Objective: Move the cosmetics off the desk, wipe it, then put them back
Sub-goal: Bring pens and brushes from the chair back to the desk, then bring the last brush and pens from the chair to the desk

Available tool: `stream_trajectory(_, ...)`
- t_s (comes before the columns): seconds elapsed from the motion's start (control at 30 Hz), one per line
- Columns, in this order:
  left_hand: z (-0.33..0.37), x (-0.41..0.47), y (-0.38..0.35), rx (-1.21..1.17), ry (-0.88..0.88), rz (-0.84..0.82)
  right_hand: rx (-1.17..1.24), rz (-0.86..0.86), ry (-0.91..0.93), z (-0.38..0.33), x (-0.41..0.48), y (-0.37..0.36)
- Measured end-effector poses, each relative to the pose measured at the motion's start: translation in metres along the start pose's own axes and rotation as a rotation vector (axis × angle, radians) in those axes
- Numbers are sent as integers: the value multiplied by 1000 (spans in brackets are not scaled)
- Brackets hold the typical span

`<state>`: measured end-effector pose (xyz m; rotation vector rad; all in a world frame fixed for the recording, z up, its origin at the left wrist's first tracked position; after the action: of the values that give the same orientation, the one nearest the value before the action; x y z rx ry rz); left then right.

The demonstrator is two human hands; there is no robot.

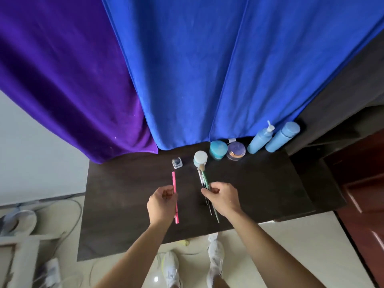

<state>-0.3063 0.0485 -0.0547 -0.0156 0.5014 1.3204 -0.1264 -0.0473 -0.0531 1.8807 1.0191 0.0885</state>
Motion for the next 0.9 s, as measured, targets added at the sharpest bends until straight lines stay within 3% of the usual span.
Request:
stream_trajectory(0.2, -22, 22, -35, 85, 58, 12, -56, -130, -39, 16, 40, -31)
stream_trajectory(0.63, -31, 36, -25, 352, 27, 5, -236, -120, -73, 42, 53, -5)
stream_trajectory(0.73, -9, 32, -15, 474, -105, -45, -299, -41, 7, 32, 49, 17)
stream_trajectory(0.9, 61, 23, 1, 591, -516, -68, -283, 338, 176, 5, 31, 80)
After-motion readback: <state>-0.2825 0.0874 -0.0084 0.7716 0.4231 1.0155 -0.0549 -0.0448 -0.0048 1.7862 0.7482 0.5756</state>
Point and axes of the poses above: each hand's wrist, its own x-axis towards the middle knuckle, its own y-axis out of the back of the hand, z = x × y, the point moved 2 cm from there along x, towards the middle knuckle, and after that the axes turned 12 degrees about -x, right-handed, at the moved point
